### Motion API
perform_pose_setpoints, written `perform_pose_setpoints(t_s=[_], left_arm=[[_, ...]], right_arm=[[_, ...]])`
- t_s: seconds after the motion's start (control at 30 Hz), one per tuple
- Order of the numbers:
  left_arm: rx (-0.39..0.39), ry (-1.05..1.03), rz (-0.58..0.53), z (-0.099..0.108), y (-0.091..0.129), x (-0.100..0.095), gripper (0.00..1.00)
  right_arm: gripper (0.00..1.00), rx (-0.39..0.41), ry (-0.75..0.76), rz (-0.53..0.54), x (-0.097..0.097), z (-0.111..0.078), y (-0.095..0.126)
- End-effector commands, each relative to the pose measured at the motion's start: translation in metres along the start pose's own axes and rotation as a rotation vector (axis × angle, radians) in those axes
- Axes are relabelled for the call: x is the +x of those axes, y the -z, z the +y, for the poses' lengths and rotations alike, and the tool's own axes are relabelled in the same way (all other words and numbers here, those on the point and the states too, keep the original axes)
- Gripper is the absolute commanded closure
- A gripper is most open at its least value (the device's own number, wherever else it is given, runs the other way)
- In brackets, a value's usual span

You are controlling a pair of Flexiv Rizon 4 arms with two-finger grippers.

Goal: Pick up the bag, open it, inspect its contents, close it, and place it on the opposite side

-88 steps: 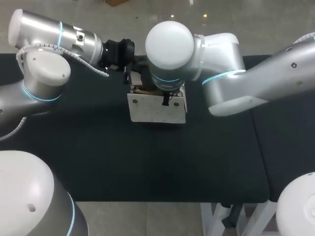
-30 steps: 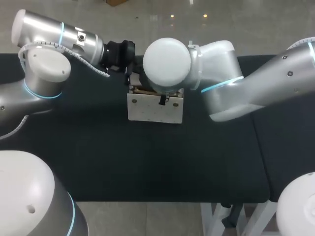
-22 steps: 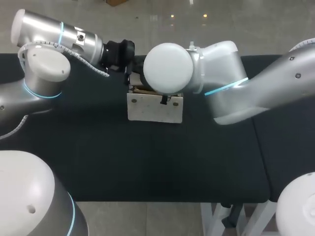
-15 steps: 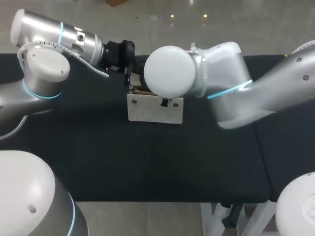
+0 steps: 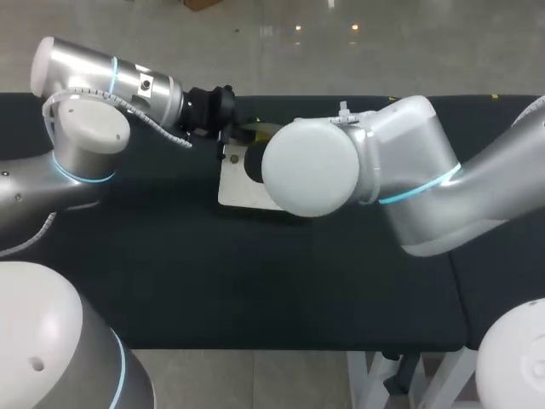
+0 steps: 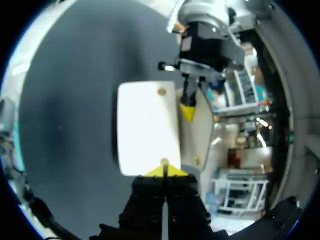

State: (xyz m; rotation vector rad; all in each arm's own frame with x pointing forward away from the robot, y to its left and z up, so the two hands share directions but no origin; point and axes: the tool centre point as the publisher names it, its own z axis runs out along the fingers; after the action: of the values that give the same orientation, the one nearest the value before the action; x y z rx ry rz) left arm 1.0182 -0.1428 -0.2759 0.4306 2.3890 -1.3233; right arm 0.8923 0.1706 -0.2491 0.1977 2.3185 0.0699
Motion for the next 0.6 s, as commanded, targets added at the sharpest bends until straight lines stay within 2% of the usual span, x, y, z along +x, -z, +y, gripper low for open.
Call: perform_pose_setpoints(t_s=[0.03,0.2,0.27,0.3,0.6], left_arm=[[0.031,-0.012,-0.006,0.005,0.002,0.006,1.0],[0.037,-0.049,0.007,0.004,0.003,0.016,1.0],[0.011,-0.057,0.015,0.0,0.003,0.021,1.0],[-0.009,-0.035,0.018,-0.002,0.005,0.021,1.0],[-0.009,-0.035,0.018,-0.002,0.005,0.021,1.0]], right_arm=[[1.0,-0.008,0.004,-0.005,0.009,-0.001,0.002],[1.0,-0.027,0.004,0.041,0.023,0.003,-0.002],[1.0,-0.027,0.008,0.076,0.027,0.006,-0.007],[1.0,-0.027,0.008,0.076,0.027,0.006,-0.007],[1.0,-0.027,0.008,0.076,0.027,0.006,-0.007]])
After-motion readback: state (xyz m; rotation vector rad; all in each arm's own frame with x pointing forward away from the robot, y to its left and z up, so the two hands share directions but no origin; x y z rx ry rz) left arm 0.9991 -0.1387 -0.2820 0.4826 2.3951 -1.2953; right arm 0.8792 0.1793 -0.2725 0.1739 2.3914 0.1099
